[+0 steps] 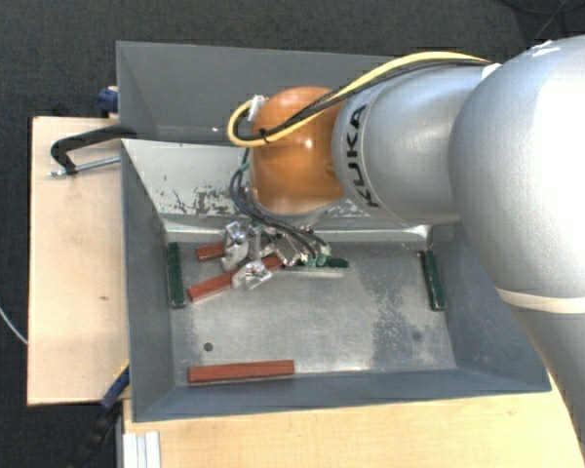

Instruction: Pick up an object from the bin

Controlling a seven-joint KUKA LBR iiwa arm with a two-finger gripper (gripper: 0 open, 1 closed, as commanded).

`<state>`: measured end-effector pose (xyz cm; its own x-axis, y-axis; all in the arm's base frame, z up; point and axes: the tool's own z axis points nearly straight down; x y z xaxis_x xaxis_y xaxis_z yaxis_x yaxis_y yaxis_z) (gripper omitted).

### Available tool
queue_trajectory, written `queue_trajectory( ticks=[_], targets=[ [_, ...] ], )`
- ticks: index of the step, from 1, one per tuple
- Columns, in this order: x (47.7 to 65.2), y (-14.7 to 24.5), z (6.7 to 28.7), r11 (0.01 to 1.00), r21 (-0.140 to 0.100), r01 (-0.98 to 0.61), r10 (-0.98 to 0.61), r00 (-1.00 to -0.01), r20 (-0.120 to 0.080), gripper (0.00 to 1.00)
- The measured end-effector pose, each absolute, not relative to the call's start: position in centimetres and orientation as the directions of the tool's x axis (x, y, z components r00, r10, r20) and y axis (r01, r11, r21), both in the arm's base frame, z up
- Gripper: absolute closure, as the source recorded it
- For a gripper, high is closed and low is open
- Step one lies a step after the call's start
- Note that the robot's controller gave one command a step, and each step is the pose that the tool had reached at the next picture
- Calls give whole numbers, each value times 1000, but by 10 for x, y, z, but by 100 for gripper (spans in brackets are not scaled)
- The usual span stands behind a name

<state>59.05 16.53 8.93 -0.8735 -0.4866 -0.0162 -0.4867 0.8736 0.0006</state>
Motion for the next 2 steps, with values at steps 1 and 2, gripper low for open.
queue_trajectory(
  ticks=[1, 2],
  targets=[
    [591, 165, 89, 874, 1, -487, -487, -873, -16, 100],
    [591, 165, 89, 874, 1, -487, -487, -873, -16, 100]
  ],
)
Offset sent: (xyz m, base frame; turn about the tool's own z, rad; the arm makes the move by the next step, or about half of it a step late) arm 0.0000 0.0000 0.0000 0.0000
